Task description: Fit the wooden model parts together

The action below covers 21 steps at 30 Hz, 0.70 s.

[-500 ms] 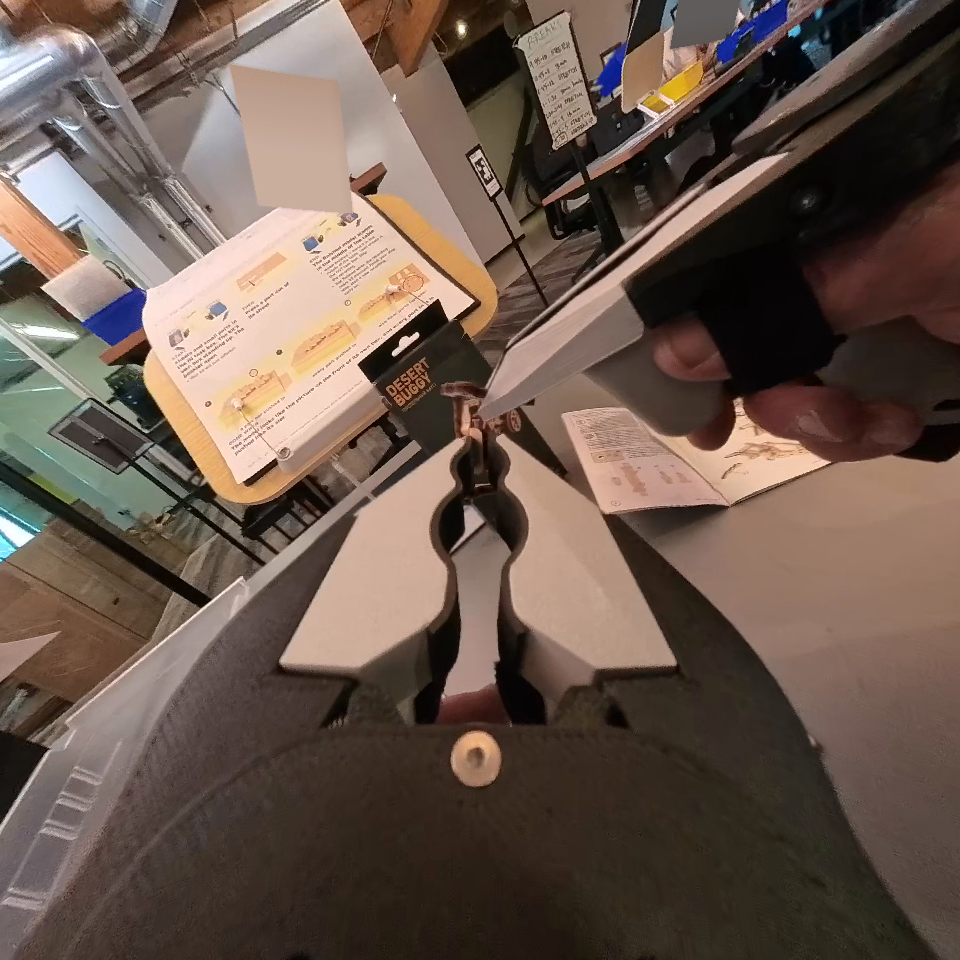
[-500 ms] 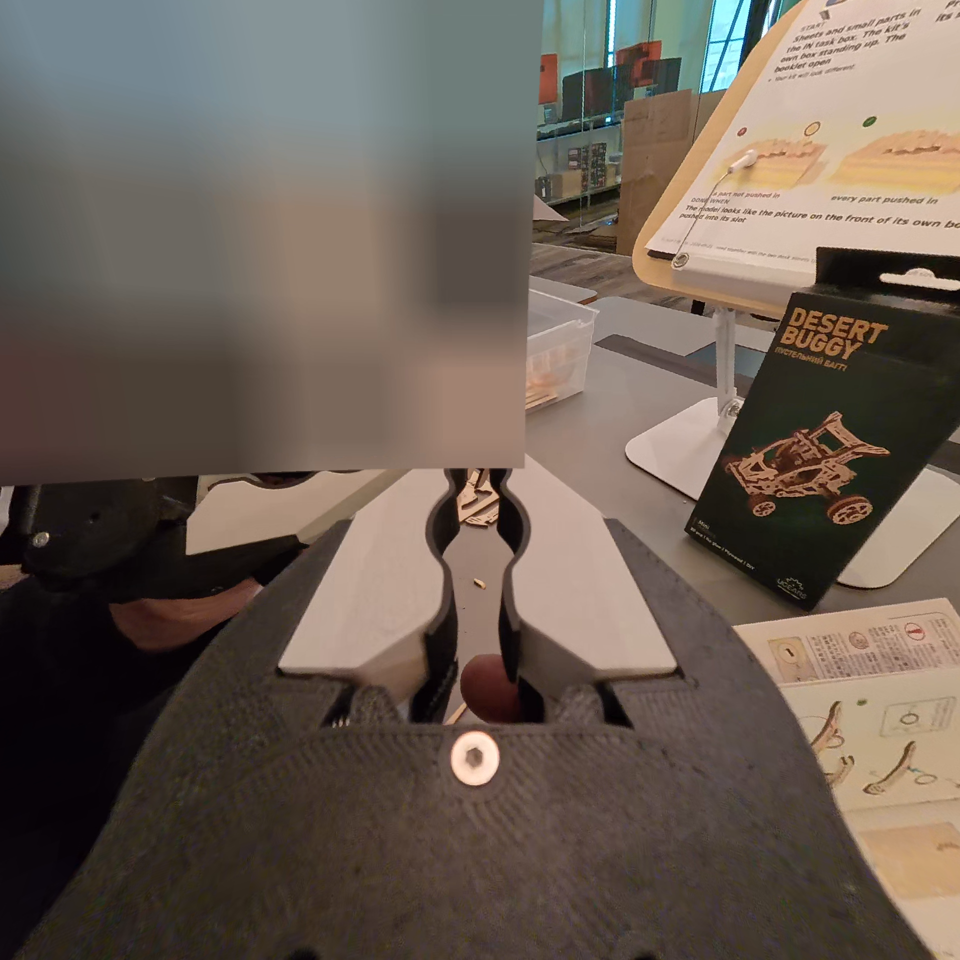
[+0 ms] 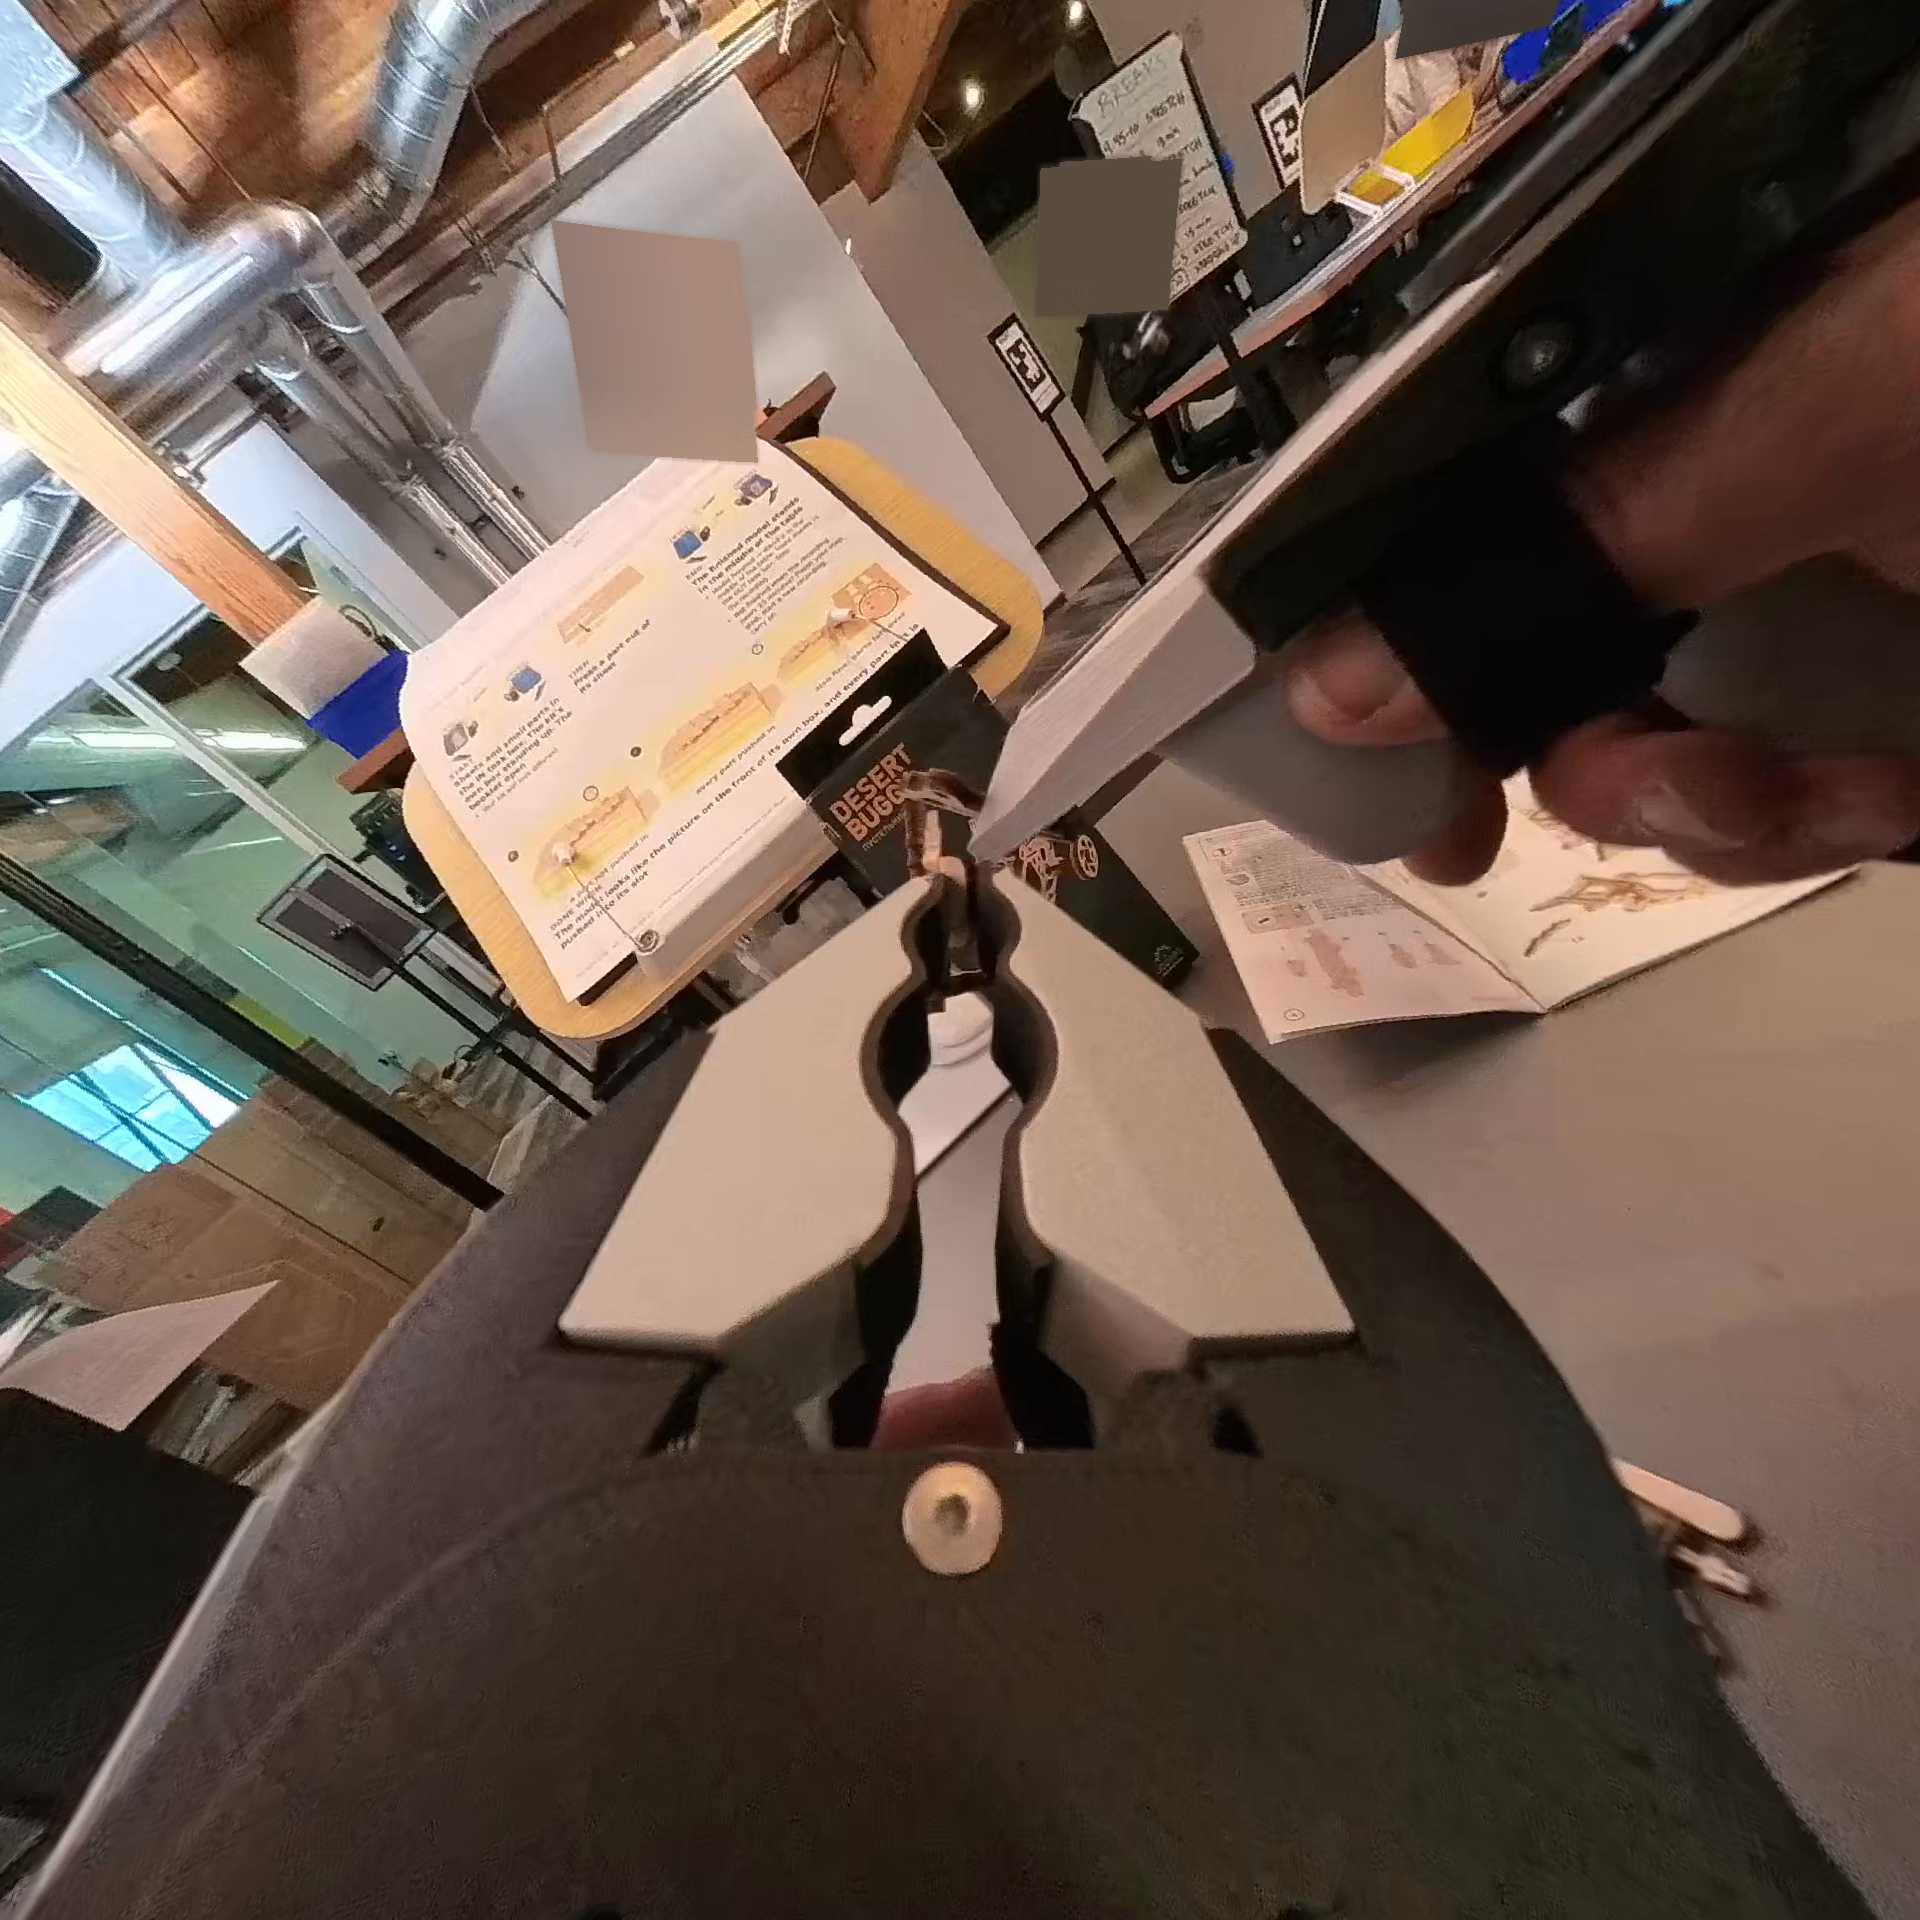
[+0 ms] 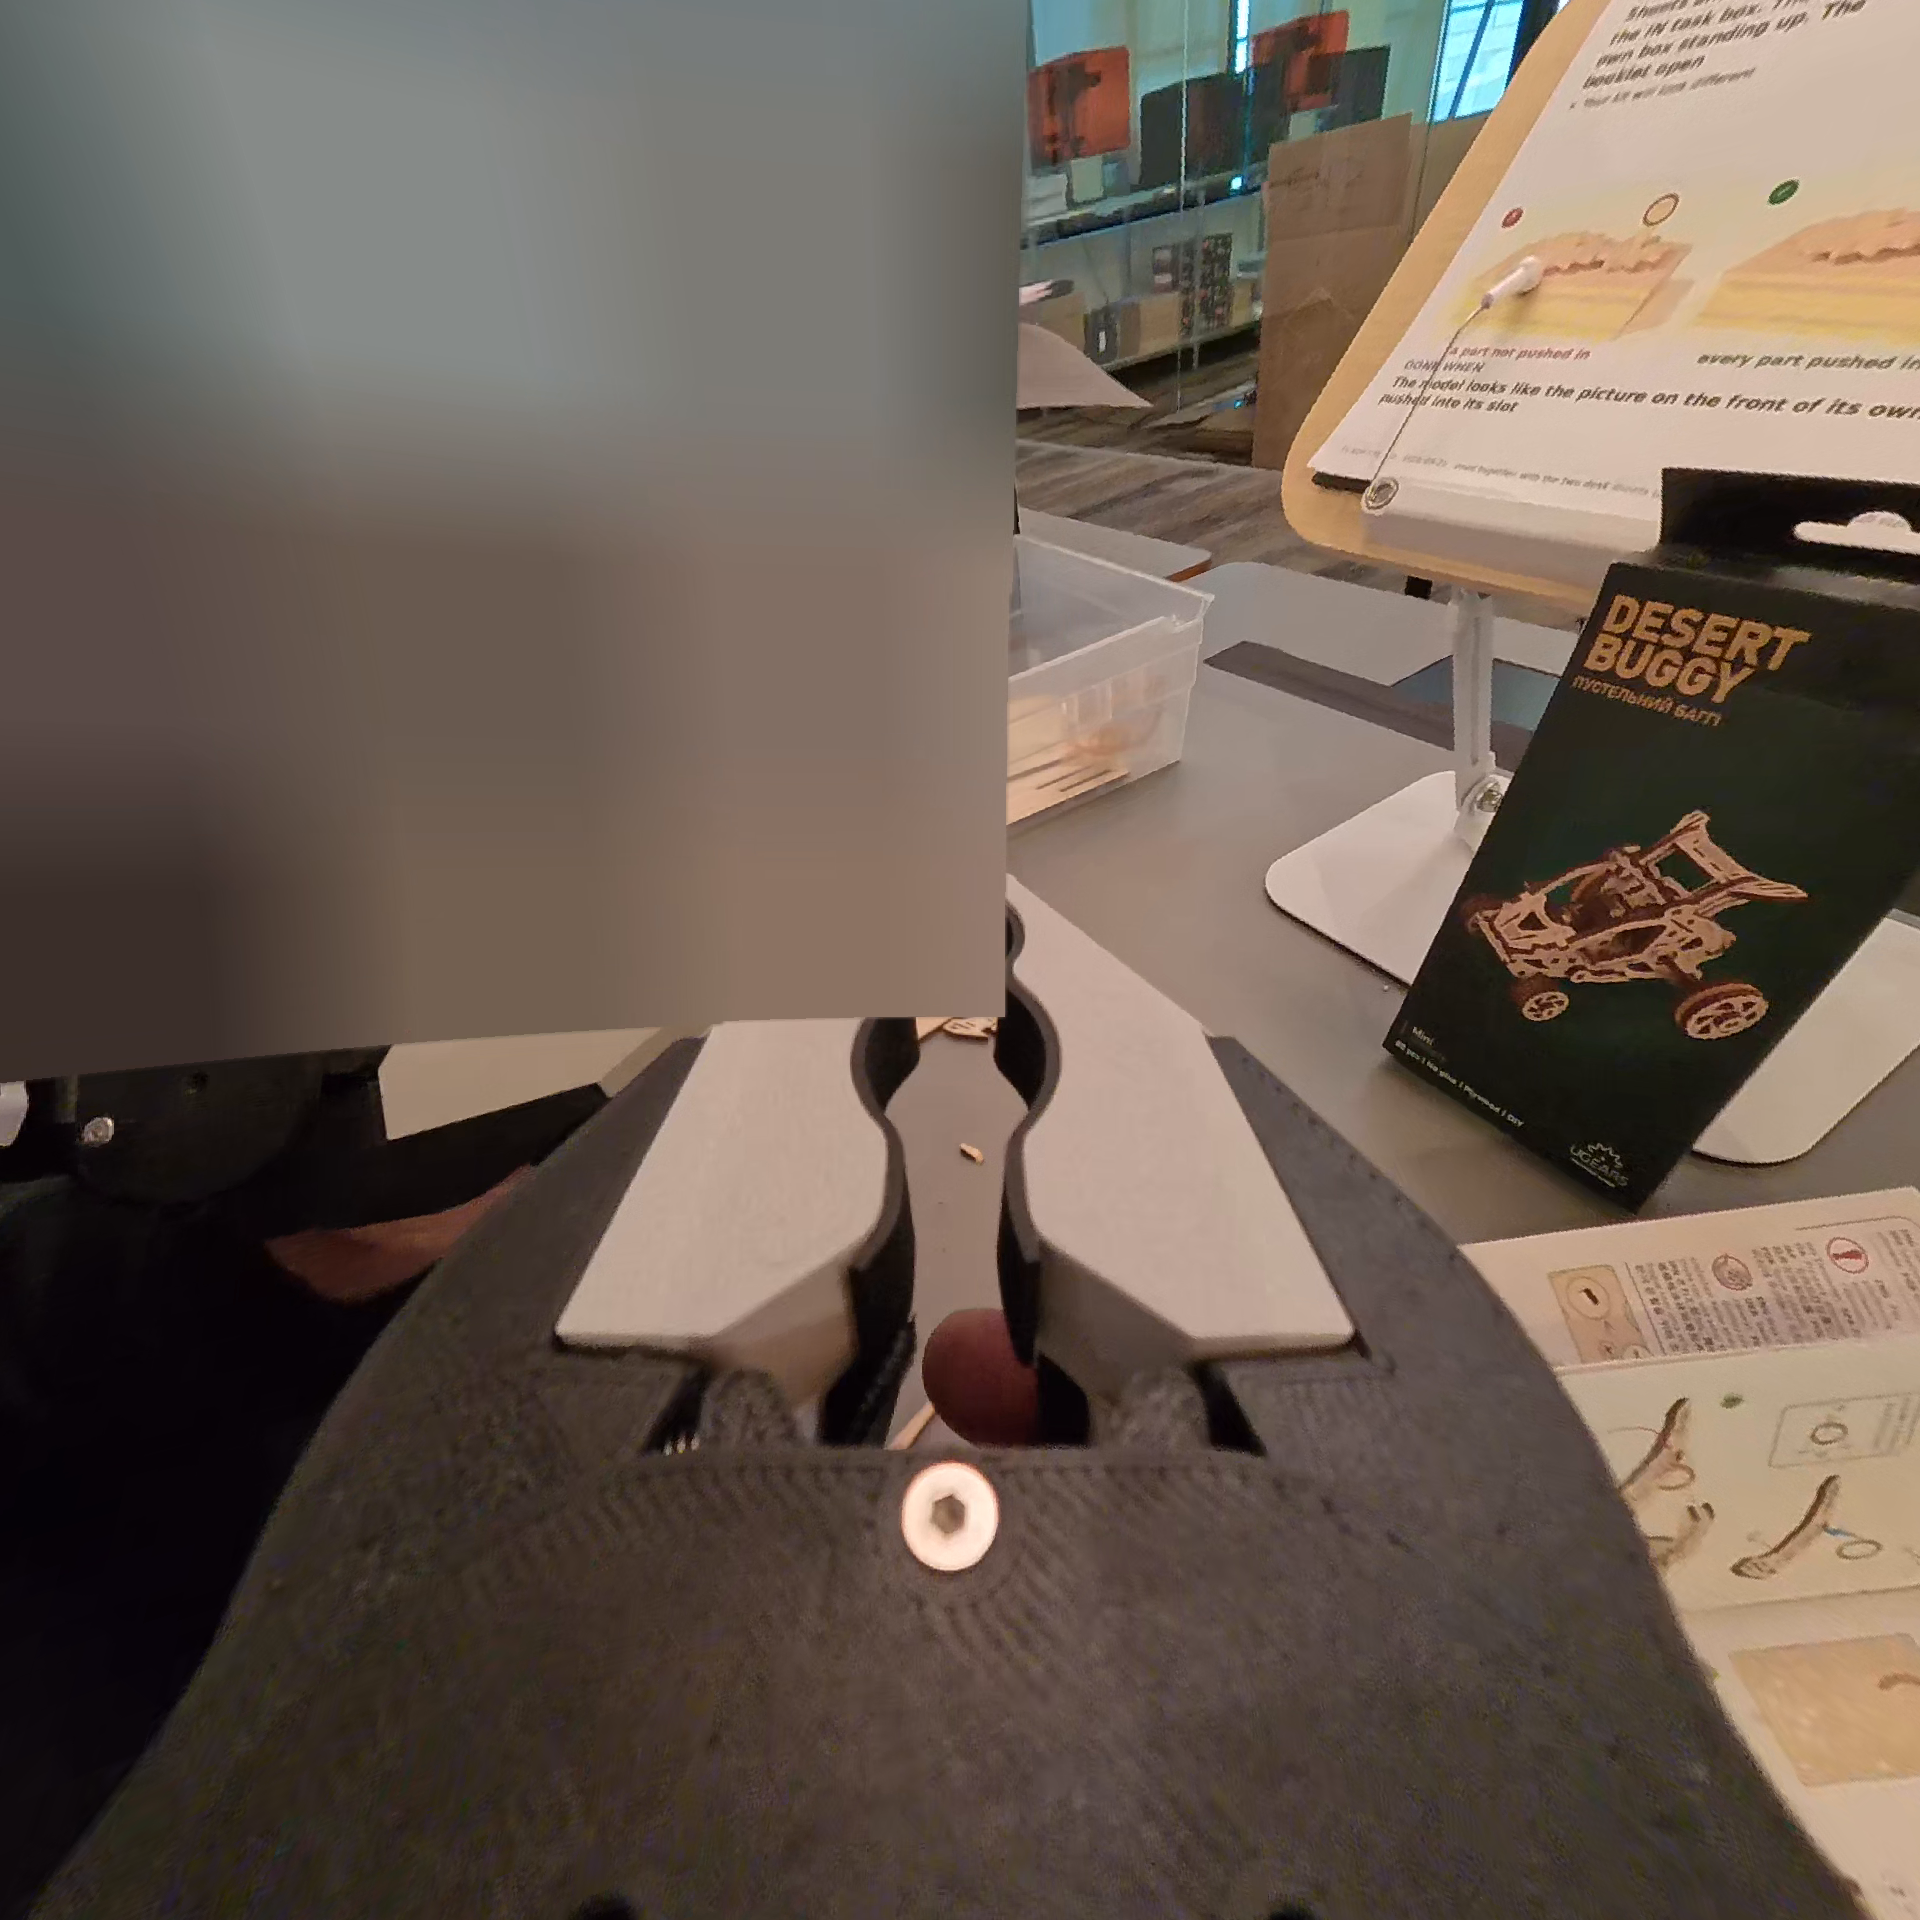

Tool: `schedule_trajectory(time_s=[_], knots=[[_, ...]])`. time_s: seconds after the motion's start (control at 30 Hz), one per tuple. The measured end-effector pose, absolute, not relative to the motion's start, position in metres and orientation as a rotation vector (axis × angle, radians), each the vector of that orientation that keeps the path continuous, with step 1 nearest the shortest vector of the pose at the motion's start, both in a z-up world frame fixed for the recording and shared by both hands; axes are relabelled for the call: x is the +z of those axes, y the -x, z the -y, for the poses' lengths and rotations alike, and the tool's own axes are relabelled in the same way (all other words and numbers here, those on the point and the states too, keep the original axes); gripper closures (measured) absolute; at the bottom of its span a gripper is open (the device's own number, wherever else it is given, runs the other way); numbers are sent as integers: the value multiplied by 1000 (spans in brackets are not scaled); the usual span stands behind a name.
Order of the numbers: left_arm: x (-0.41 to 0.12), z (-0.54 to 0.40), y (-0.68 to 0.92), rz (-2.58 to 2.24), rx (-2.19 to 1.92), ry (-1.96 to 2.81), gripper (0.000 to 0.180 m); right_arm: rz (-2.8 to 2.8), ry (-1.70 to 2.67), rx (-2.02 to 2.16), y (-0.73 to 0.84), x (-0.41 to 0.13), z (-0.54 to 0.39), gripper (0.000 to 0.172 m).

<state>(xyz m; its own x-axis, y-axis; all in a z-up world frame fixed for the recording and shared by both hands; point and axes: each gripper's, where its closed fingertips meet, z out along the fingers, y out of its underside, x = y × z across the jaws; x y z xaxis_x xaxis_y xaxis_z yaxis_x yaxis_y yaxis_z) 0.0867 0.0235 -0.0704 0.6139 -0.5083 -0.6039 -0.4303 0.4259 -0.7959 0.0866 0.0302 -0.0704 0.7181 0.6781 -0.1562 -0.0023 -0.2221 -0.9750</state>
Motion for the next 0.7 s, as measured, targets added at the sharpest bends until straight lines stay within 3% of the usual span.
schedule_trajectory(time_s=[0.03, 0.7], knots=[[-71, -24, -86, -975, -44, 1176, 179, 558, 1697, 682, -87, -70, -30, 166], [-69, -20, -88, -1000, -31, 1144, 179, 640, 1721, 674, -89, -64, -28, 166]])
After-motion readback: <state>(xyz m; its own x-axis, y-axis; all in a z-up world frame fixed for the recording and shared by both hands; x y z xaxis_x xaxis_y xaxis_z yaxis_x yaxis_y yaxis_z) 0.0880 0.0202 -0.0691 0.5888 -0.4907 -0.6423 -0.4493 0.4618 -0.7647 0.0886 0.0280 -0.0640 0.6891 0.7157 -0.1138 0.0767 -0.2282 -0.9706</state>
